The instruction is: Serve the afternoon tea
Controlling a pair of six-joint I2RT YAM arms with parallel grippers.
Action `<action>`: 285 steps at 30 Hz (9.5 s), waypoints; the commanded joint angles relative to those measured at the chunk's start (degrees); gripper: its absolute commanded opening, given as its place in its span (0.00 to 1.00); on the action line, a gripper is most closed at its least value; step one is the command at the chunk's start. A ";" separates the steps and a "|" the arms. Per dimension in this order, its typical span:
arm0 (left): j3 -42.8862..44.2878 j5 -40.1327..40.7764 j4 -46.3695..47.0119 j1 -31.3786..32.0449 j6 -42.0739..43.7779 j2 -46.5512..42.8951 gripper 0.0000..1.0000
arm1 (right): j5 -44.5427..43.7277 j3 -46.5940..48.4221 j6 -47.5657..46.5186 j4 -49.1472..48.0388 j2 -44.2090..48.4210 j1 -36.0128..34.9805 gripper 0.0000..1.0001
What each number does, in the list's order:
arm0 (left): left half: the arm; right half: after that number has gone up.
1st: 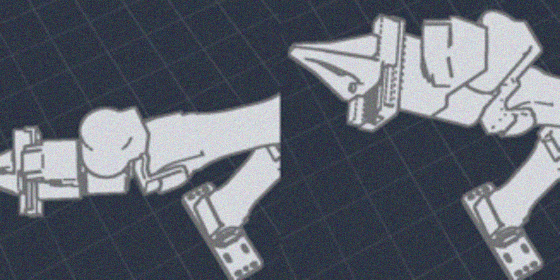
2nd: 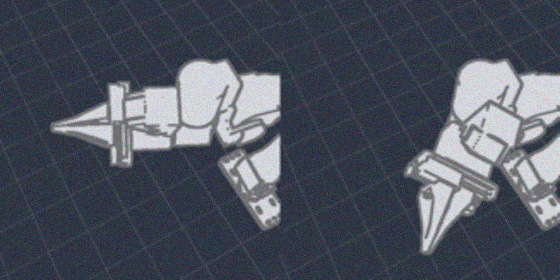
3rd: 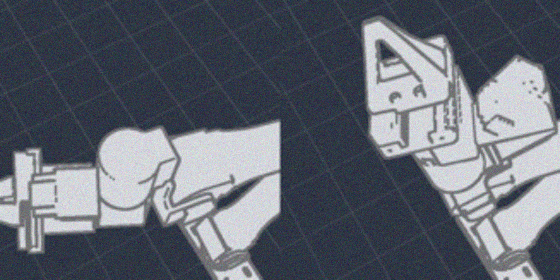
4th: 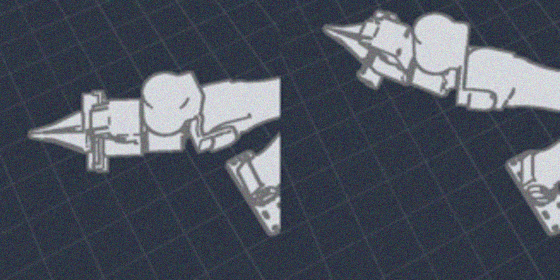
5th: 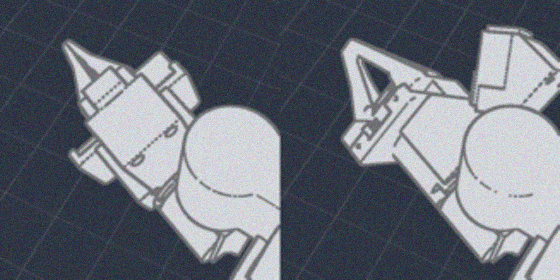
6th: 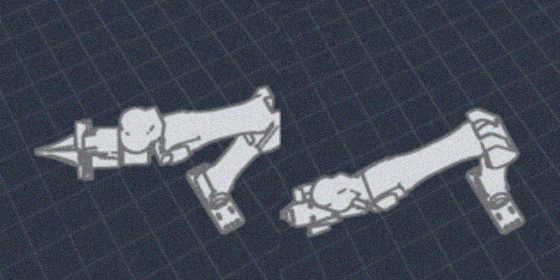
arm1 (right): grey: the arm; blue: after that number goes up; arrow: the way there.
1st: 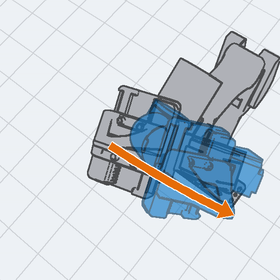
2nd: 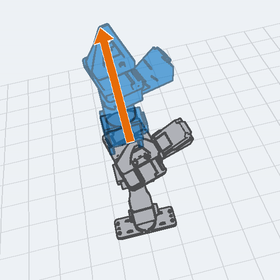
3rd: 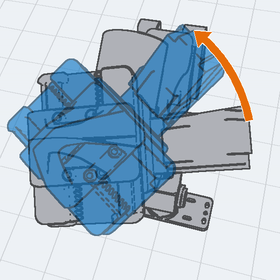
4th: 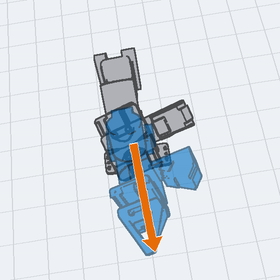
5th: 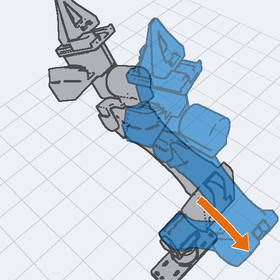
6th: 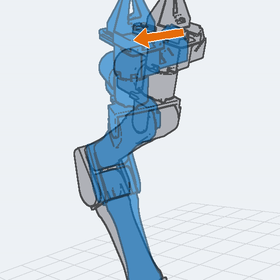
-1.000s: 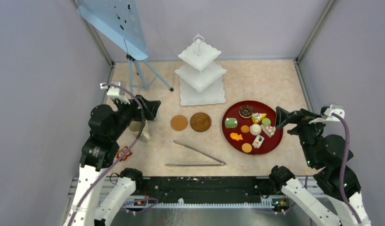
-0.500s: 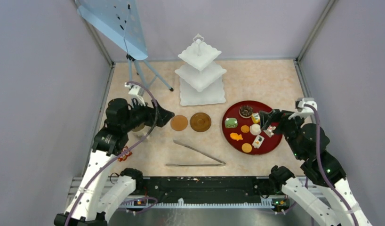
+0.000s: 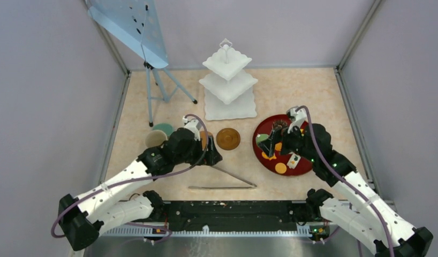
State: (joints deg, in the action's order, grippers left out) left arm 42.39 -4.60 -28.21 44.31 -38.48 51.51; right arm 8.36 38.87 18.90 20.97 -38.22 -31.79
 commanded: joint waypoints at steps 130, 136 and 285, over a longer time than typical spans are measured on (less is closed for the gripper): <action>15.18 35.36 -3.26 8.03 8.43 -14.00 0.99 | -24.25 9.93 8.86 -7.75 -35.19 -38.65 0.41; 15.38 34.35 -2.23 8.02 8.82 -13.62 0.99 | -28.42 16.30 14.04 2.06 -33.89 -38.66 0.40; 30.50 21.48 -0.06 6.88 12.36 5.04 0.99 | -24.37 16.73 -7.45 -10.34 -38.17 -1.61 0.24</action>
State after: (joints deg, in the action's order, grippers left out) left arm 70.15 15.70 -28.32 51.40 -26.83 56.80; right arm -16.08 54.94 15.38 20.82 -72.93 -33.93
